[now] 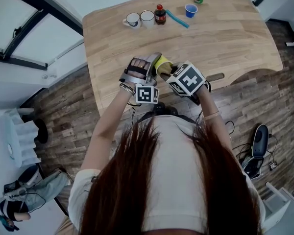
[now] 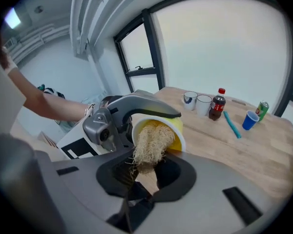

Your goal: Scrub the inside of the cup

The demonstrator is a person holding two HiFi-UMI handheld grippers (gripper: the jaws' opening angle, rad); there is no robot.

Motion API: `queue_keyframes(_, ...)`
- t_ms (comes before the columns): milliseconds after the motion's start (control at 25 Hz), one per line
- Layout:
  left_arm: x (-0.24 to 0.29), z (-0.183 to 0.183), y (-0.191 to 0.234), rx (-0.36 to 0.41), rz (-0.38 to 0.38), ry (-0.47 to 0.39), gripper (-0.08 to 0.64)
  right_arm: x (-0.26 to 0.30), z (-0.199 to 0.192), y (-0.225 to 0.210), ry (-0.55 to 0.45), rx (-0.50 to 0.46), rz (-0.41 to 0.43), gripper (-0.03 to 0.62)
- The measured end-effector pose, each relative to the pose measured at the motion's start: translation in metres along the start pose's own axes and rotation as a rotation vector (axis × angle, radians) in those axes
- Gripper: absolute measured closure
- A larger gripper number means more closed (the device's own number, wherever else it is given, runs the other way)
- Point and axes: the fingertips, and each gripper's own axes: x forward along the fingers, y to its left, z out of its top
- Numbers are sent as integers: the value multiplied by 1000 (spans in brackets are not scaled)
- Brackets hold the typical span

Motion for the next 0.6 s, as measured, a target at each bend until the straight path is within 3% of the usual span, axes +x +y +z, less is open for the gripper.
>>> queue_keyframes(600, -6, 1, 20, -42, 109, 24, 305, -16, 21, 5, -272, 448, 288, 511)
